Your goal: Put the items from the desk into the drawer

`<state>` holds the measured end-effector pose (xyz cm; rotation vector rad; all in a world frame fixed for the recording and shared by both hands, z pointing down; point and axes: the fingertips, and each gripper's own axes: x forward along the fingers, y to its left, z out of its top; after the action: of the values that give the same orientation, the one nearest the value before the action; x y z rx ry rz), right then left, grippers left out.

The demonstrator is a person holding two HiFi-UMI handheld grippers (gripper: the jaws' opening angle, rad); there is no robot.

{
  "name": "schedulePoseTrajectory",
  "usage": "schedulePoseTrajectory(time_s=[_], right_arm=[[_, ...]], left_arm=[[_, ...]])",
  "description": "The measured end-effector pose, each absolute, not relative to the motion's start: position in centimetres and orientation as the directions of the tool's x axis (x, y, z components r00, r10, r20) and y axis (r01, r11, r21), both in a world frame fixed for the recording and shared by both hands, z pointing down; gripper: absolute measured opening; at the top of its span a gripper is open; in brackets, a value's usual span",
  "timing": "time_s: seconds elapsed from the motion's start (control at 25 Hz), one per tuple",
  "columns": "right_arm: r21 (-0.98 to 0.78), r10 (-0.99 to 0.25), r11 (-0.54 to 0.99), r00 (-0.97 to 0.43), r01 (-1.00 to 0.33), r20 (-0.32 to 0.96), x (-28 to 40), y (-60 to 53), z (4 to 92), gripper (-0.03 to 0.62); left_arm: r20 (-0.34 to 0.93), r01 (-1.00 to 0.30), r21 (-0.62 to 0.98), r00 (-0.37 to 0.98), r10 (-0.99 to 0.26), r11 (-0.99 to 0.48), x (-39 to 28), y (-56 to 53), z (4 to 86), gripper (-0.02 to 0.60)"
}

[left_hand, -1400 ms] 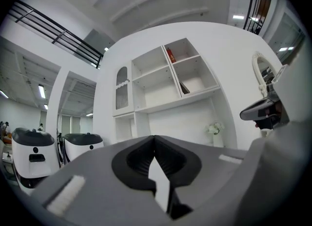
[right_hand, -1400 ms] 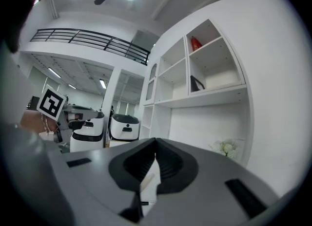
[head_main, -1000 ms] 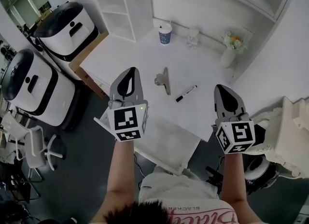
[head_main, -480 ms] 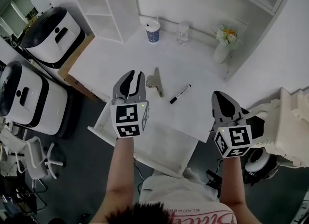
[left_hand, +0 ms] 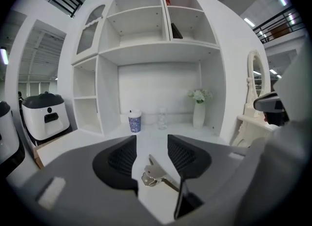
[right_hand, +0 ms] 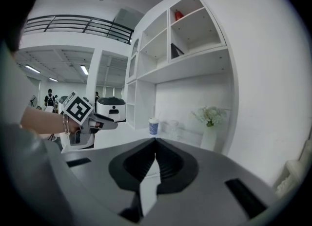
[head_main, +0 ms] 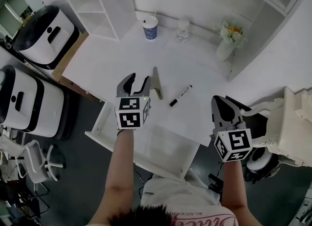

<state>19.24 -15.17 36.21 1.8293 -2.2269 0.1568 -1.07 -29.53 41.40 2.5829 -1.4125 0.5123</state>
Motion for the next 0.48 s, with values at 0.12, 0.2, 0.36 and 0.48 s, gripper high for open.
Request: schedulePoseTrajectory(time_s=[0.12,0.2,0.36,0.48], right_arm=[[0.070,-0.941,0.204,-0.176,-0.977,0.288,19.4,-15.4,37.3,0.008],[0.065,-0.936,0.204,-0.175,-0.977,0.304,19.5,-15.6,38.1,0.008],[0.061,-0.925,0.210,-0.179,-0.976,0.335,19.6,-16.0,39.4,0.008],[0.060,-0.917,0.217,-0.182,-0.974,0.354,19.5,-16.2,40.3,0.008]], left_arm=[[0.419,-0.839,-0.026,0.484,-0.768,-0.543,-0.9,-30.4,43.8,0.186],[0.450,-0.842,-0.018,0.475,-0.756,-0.540,-0.9,-30.9,45.4,0.186],[0.511,-0.845,0.006,0.462,-0.725,-0.534,-1.1,-31.9,48.7,0.187],[0.558,-0.850,0.044,0.456,-0.693,-0.524,-1.2,-32.4,51.2,0.186]])
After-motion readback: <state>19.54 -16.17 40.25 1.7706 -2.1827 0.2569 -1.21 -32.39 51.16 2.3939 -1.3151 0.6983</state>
